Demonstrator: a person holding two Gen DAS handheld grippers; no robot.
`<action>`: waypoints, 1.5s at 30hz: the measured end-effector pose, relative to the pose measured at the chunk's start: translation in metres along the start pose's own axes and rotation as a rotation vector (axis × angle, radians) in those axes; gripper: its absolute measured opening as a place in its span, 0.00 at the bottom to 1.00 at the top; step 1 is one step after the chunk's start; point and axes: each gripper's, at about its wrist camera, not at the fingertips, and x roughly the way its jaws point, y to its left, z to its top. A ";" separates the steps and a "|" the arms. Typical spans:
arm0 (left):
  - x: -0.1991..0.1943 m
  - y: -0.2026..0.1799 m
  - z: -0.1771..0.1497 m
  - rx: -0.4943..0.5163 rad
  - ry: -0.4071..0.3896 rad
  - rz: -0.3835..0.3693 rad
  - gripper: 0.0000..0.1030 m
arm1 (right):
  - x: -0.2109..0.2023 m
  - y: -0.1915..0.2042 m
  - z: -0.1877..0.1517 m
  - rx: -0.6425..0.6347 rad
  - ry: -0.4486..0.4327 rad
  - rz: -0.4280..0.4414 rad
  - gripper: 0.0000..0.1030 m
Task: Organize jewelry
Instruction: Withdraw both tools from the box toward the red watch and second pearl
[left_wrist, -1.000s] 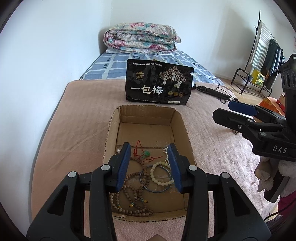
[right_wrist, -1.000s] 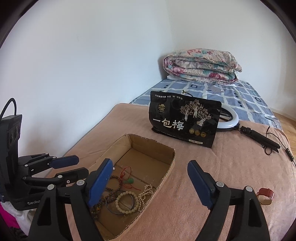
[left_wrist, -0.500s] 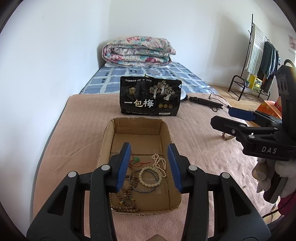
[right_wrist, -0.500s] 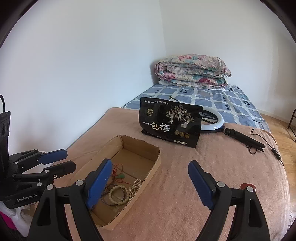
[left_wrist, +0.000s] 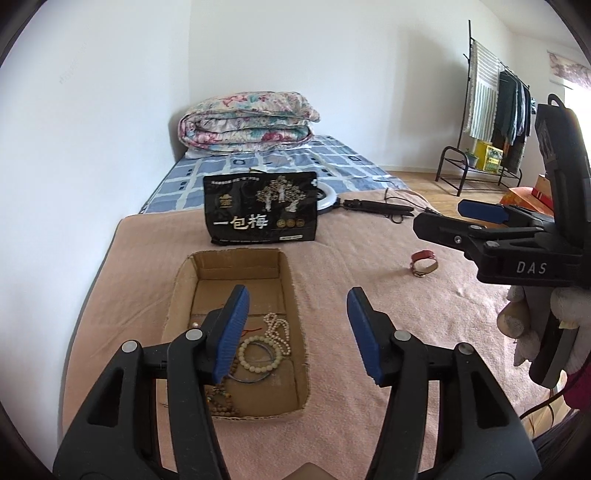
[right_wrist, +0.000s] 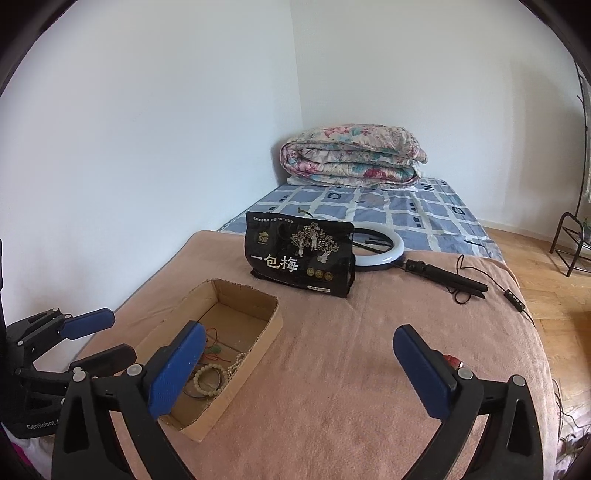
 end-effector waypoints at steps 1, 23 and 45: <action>0.000 -0.005 0.000 0.005 0.000 -0.008 0.55 | -0.003 -0.004 -0.001 0.006 -0.001 -0.007 1.00; 0.017 -0.101 -0.007 0.118 0.014 -0.116 0.55 | -0.057 -0.106 -0.030 0.106 -0.025 -0.183 1.00; 0.083 -0.197 -0.073 0.207 0.301 -0.364 0.41 | -0.059 -0.238 -0.086 0.280 0.078 -0.272 1.00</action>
